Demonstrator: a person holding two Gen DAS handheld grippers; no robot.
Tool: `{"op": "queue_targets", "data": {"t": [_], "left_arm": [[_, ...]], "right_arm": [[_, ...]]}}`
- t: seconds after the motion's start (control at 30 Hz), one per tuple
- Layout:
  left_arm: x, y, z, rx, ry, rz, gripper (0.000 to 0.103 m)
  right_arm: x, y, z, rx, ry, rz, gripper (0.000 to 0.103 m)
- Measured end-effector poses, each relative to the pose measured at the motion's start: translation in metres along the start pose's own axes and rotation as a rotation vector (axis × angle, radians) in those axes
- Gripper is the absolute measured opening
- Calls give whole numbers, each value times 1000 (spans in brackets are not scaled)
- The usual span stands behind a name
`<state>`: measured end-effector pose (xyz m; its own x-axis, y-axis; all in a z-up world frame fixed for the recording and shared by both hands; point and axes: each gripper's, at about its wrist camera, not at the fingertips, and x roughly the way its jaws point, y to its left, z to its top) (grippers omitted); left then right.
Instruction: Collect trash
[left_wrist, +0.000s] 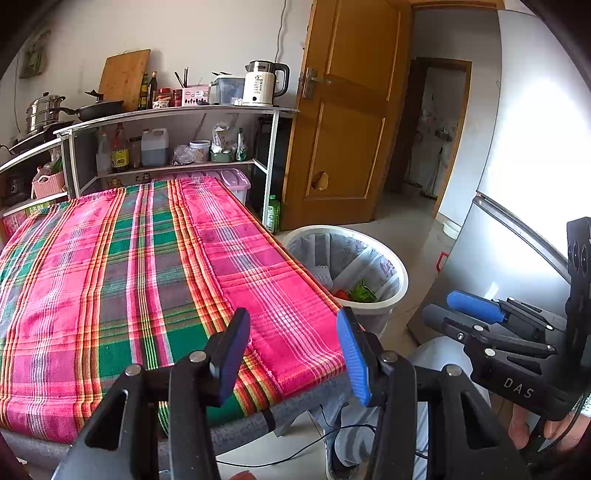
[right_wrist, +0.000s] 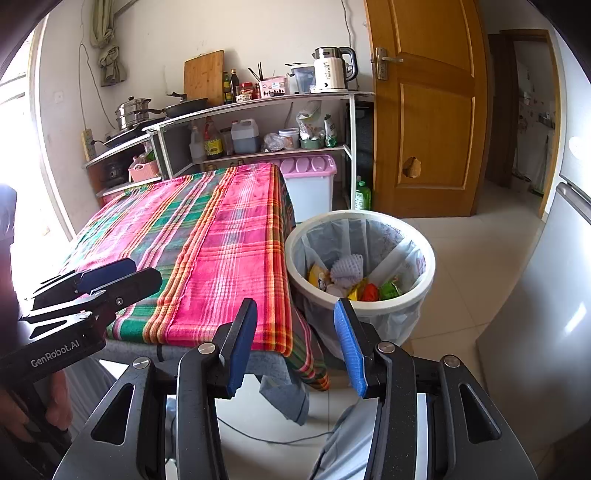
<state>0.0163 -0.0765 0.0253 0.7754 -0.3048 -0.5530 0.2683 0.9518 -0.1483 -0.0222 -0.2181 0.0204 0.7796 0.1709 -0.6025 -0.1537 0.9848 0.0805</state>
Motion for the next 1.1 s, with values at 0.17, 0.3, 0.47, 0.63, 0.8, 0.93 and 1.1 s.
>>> {"op": "queue_targets", "data": {"t": [0.17, 0.3, 0.47, 0.63, 0.8, 0.93, 1.1], "left_arm": [[1, 0, 1, -4, 2, 0, 51], [2, 0, 0, -13, 6, -3, 51], [2, 1, 0, -14, 7, -2, 51], [2, 0, 0, -18, 9, -3, 51], [2, 0, 0, -18, 9, -6, 51], [2, -1, -1, -18, 9, -3, 51], [4, -2, -1, -17, 12, 0, 51]], "right_arm": [[1, 0, 0, -2, 1, 2, 45], [3, 0, 0, -5, 6, 3, 45], [6, 0, 0, -6, 12, 5, 45], [5, 0, 0, -5, 12, 5, 45], [5, 1, 1, -6, 13, 5, 45], [6, 1, 1, -5, 14, 5, 45], [5, 0, 0, -6, 13, 4, 45]]}}
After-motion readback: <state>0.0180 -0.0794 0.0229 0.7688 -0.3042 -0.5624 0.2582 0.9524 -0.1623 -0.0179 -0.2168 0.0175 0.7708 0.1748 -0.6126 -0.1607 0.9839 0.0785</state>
